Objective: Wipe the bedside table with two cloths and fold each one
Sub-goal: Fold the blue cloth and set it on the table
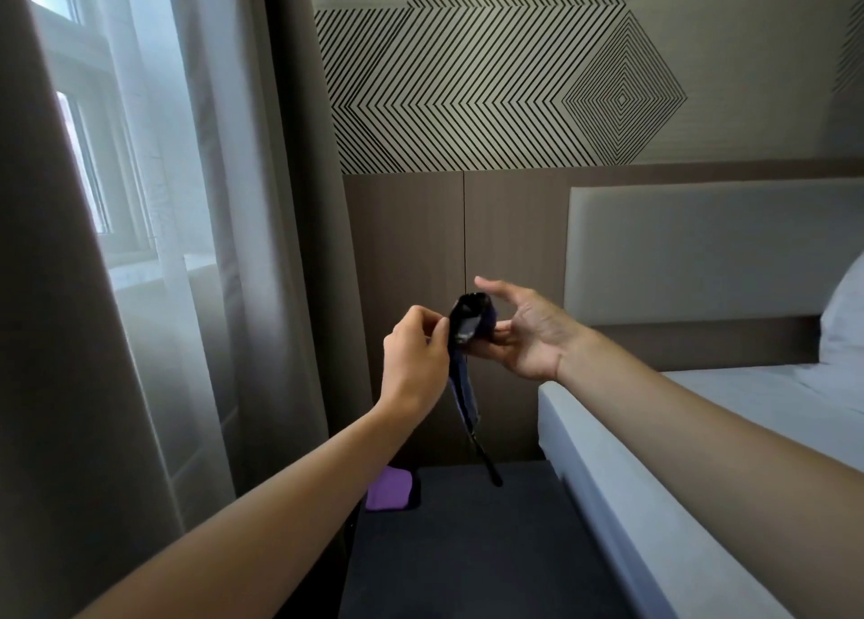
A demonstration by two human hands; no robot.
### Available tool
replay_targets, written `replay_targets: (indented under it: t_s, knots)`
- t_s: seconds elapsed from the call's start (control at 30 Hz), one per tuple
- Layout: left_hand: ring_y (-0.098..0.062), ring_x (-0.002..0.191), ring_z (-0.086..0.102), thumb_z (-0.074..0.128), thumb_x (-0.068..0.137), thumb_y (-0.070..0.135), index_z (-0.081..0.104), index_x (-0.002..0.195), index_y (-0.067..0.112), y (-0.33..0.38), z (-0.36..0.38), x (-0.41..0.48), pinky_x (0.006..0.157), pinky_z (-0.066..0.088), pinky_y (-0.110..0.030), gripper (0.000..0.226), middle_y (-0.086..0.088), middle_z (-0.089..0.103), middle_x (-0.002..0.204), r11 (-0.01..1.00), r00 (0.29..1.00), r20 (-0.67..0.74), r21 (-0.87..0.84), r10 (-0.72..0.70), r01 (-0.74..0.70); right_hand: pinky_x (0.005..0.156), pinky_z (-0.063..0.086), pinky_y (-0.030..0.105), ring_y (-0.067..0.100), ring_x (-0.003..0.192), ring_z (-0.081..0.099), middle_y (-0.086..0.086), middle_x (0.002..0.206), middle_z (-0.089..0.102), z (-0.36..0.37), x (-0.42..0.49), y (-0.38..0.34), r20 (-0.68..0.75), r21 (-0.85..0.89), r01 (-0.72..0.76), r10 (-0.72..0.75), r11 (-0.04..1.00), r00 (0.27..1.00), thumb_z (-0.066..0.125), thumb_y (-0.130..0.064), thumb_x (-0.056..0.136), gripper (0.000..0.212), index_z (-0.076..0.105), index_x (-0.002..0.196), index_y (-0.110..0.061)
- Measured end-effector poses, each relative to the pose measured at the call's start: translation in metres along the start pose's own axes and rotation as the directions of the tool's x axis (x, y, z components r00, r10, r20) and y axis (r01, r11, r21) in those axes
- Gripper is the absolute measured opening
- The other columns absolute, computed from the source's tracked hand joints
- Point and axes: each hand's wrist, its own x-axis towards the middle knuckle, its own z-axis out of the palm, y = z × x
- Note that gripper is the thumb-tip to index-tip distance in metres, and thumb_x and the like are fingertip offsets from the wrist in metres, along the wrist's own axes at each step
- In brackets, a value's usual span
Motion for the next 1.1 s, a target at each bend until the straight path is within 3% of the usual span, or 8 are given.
replay_targets:
  t_s: [0.17, 0.3, 0.43, 0.67, 0.83, 0.97, 1.03, 1.1]
  knots:
    - [-0.017, 0.084, 0.065, 0.053, 0.1, 0.019, 0.057, 0.094, 0.013, -0.003, 0.006, 0.001, 0.071, 0.059, -0.034, 0.01, -0.003, 0.064, 0.09, 0.998, 0.996, -0.077, 0.037, -0.04, 0.043, 0.087, 0.06, 0.043, 0.033, 0.098, 0.071, 0.024, 0.109, 0.07, 0.012, 0.011, 0.023, -0.183, -0.285, 0.09, -0.146, 0.954, 0.972, 0.074, 0.009, 0.075, 0.037, 0.064, 0.11, 0.004]
    - [-0.008, 0.076, 0.056, 0.045, 0.103, 0.019, 0.053, 0.097, 0.01, 0.001, 0.002, -0.001, 0.057, 0.044, -0.013, 0.013, 0.004, 0.056, 0.084, 0.994, 0.982, -0.173, 0.061, -0.078, 0.09, 0.067, 0.063, 0.041, 0.031, 0.076, 0.074, 0.023, 0.096, 0.069, 0.011, 0.015, 0.017, -0.245, -0.623, 0.049, -0.254, 0.781, 0.936, 0.054, 0.012, 0.085, 0.023, 0.059, 0.106, 0.003]
    - [-0.01, 0.072, 0.05, 0.035, 0.106, 0.02, 0.043, 0.1, 0.01, -0.003, -0.019, 0.006, 0.051, 0.041, -0.015, 0.014, 0.002, 0.051, 0.082, 0.99, 0.958, -0.251, 0.013, -0.135, 0.143, 0.051, 0.052, 0.029, 0.018, 0.053, 0.055, 0.011, 0.07, 0.059, -0.002, 0.01, -0.004, -0.321, -0.599, 0.099, -0.352, 0.795, 0.88, 0.049, 0.003, 0.086, 0.015, 0.059, 0.079, -0.005]
    - [-0.015, 0.066, 0.046, 0.031, 0.107, 0.03, 0.041, 0.099, 0.017, -0.014, -0.036, 0.019, 0.054, 0.04, -0.026, 0.018, -0.003, 0.053, 0.075, 0.994, 0.996, -0.036, 0.073, -0.082, 0.085, 0.06, 0.036, 0.03, 0.018, 0.066, 0.05, 0.006, 0.081, 0.052, -0.015, 0.011, -0.011, -0.237, -0.71, 0.082, -0.347, 0.699, 0.907, 0.029, -0.014, 0.095, 0.025, 0.053, 0.09, -0.014]
    - [-0.01, 0.067, 0.052, 0.046, 0.1, 0.045, 0.048, 0.097, 0.019, -0.016, -0.045, 0.024, 0.057, 0.044, -0.023, 0.027, 0.003, 0.056, 0.079, 0.989, 0.978, 0.153, -0.014, -0.142, 0.146, 0.061, 0.045, 0.028, 0.026, 0.079, 0.057, 0.017, 0.098, 0.062, -0.017, 0.017, -0.012, -0.362, -0.569, 0.085, -0.343, 0.818, 0.867, 0.028, -0.009, 0.096, 0.033, 0.06, 0.104, -0.008]
    - [-0.021, 0.091, 0.073, 0.087, 0.071, 0.033, 0.061, 0.114, 0.015, -0.015, -0.059, 0.025, 0.075, 0.058, -0.03, 0.053, -0.011, 0.072, 0.106, 0.897, 0.812, 0.445, -0.04, -0.379, 0.44, 0.077, 0.054, 0.04, 0.03, 0.083, 0.063, 0.015, 0.094, 0.066, -0.02, 0.012, -0.014, -0.401, -0.34, -0.023, -0.123, 0.94, 0.908, 0.036, -0.007, 0.099, 0.028, 0.063, 0.09, -0.005]
    - [-0.026, 0.095, 0.073, 0.089, 0.068, 0.018, 0.068, 0.113, 0.006, -0.017, -0.066, 0.026, 0.083, 0.059, -0.036, 0.051, -0.016, 0.073, 0.109, 0.838, 0.709, 0.547, -0.025, -0.445, 0.545, 0.085, 0.055, 0.042, 0.029, 0.087, 0.066, 0.014, 0.099, 0.068, -0.022, 0.012, -0.013, -0.37, -0.314, -0.104, -0.021, 0.944, 0.929, 0.041, -0.012, 0.1, 0.024, 0.065, 0.099, -0.007]
    - [-0.026, 0.088, 0.073, 0.085, 0.072, 0.014, 0.069, 0.11, 0.002, -0.02, -0.066, 0.026, 0.081, 0.061, -0.037, 0.043, -0.019, 0.072, 0.106, 0.788, 0.701, 0.534, -0.099, -0.473, 0.608, 0.087, 0.056, 0.04, 0.028, 0.091, 0.068, 0.01, 0.106, 0.071, -0.024, 0.013, -0.007, -0.343, -0.36, -0.172, 0.042, 0.917, 0.938, 0.045, -0.017, 0.1, 0.025, 0.067, 0.106, -0.008]
